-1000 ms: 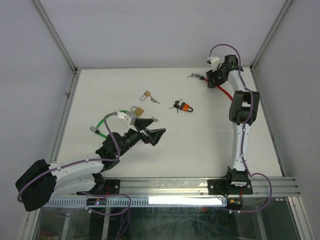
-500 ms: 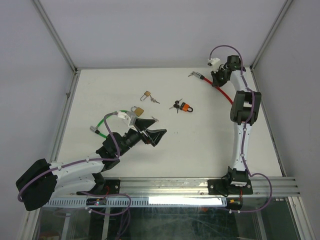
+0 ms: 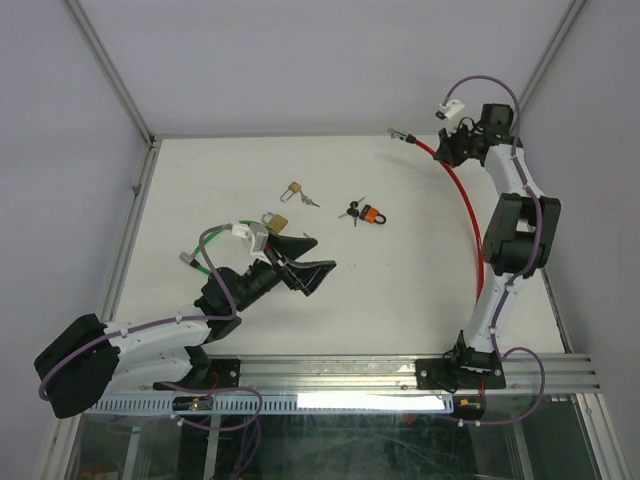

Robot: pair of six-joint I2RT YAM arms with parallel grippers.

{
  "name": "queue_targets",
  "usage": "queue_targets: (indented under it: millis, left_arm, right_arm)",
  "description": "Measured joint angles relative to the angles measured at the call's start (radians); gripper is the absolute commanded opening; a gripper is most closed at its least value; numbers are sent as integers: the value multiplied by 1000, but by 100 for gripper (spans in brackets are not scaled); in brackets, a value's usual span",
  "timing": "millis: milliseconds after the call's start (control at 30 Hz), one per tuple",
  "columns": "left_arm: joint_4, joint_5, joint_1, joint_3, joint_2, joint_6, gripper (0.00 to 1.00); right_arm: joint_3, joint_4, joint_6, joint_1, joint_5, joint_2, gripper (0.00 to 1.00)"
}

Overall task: Lock with the key
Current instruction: Pick up the lock from the center of the board.

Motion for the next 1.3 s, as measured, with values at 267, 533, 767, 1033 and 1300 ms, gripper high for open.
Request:
queue_targets:
  millis: [267,533,767,1033,1300]
  left_arm:
    - [193,3,2,3,135,-30,96]
    - [484,116,122,125,493,-106,85]
    - [497,251,161,333,671,-101,86]
    - [500,301,188,595,792,-143,86]
    - [501,318,191,673,800,-187,84]
  right_arm:
    - [-123,116,127,-2,-142,-243,0]
    - [-292,169,270,31,-278,-454,0]
    - [-392,255,408,74,-384,-667,0]
    - [-455,416,596,122,-480,-798,0]
    - [-520,541,772,170,-520,-805,0]
